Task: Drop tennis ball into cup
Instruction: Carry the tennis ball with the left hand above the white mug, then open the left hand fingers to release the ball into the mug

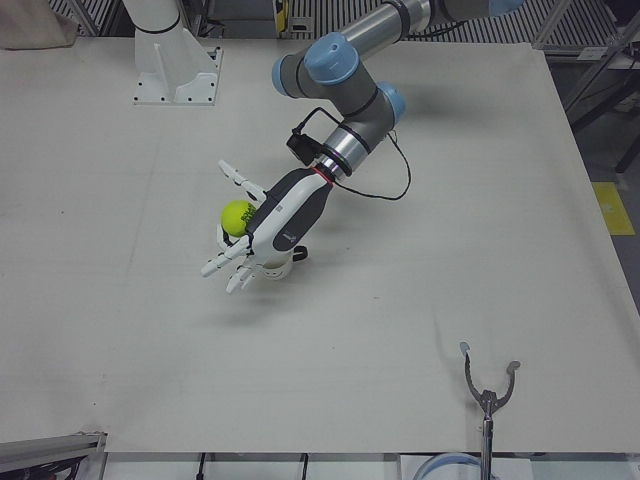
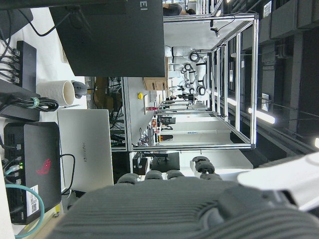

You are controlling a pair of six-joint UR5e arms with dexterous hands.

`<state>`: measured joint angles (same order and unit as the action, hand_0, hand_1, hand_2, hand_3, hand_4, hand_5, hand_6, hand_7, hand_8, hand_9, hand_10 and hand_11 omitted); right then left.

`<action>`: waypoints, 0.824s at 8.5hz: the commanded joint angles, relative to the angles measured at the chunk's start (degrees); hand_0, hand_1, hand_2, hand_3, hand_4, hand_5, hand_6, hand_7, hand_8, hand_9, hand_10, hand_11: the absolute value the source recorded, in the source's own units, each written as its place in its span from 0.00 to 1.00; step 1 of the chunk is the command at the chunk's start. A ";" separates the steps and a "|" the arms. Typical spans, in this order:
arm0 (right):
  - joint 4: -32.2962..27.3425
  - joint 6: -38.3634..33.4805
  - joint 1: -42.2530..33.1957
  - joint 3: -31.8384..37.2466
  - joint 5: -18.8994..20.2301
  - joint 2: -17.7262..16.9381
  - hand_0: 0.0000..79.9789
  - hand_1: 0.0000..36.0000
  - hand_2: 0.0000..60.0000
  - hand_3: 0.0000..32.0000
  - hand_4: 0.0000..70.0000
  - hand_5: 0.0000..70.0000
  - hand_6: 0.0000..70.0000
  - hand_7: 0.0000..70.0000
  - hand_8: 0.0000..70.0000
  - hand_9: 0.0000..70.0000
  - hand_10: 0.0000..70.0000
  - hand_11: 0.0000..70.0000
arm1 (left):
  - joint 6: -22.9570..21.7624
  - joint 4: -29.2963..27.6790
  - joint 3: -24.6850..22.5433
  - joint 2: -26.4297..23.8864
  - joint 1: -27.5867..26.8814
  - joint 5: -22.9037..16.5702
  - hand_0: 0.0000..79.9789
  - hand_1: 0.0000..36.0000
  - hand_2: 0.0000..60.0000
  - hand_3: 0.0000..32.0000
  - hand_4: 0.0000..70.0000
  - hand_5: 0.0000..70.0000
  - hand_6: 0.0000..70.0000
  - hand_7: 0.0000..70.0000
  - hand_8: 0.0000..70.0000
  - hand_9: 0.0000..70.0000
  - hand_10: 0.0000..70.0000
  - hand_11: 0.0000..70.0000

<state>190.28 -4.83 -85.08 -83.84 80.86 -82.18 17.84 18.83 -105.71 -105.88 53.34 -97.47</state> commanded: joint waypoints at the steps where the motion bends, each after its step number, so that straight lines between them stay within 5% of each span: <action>1: 0.00 0.00 0.00 -0.01 0.00 0.00 0.00 0.00 0.00 0.00 0.00 0.00 0.00 0.00 0.00 0.00 0.00 0.00 | 0.00 -0.28 0.07 0.32 0.01 0.00 0.60 0.40 0.00 0.00 0.23 0.02 0.05 0.23 0.00 0.03 0.00 0.00; 5: 0.00 0.00 0.00 -0.01 0.00 0.00 0.00 0.00 0.00 0.00 0.00 0.00 0.00 0.00 0.00 0.00 0.00 0.00 | -0.70 -0.28 -0.46 0.23 0.10 -0.09 0.61 0.44 0.03 0.00 0.24 0.02 0.07 0.25 0.01 0.03 0.00 0.00; 7: 0.00 0.00 0.00 -0.01 0.00 0.00 0.00 0.00 0.00 0.00 0.00 0.00 0.00 0.00 0.00 0.00 0.00 0.00 | -1.84 0.59 -2.82 -0.90 5.50 -0.35 0.59 0.45 0.14 0.00 0.14 0.01 0.02 0.24 0.00 0.03 0.00 0.00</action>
<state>190.28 -4.83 -85.08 -83.85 80.86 -82.18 17.19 18.58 -106.50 -105.73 53.76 -97.58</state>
